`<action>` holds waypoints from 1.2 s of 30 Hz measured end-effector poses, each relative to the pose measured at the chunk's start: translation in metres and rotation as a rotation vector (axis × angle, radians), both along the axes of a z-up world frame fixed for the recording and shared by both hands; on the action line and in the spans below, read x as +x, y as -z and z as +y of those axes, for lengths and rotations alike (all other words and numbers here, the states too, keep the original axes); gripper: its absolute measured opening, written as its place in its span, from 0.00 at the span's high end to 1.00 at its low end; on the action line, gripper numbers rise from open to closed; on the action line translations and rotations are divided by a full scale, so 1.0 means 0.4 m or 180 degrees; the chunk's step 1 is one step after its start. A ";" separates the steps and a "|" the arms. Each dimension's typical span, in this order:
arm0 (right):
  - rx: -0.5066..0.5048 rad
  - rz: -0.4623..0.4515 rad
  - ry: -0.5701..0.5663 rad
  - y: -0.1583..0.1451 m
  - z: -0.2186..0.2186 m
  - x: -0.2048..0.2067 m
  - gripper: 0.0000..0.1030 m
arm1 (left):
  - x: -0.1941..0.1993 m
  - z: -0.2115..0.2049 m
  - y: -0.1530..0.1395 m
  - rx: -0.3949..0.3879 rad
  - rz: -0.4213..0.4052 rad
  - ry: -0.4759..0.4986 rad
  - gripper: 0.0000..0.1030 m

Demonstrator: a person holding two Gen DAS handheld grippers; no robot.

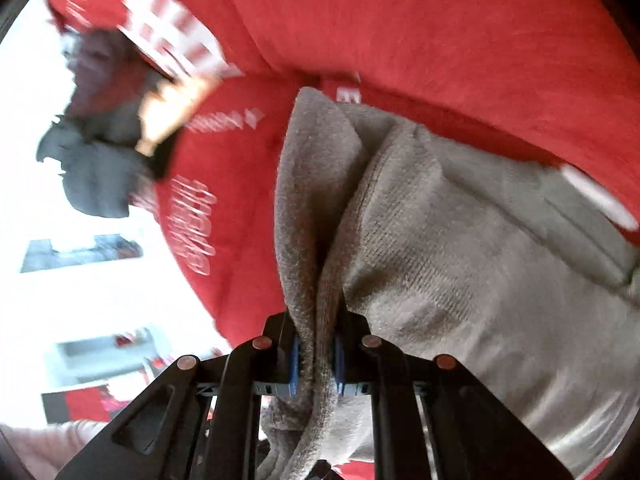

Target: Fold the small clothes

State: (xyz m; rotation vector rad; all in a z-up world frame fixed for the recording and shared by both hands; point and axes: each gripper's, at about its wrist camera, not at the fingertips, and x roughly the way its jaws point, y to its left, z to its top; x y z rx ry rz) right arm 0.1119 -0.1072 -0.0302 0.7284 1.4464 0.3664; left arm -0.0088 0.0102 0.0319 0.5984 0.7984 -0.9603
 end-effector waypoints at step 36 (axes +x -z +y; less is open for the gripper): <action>0.0545 -0.0147 0.2549 0.169 -0.592 -0.759 0.79 | -0.457 -0.383 0.115 0.0450 0.0274 0.1488 0.35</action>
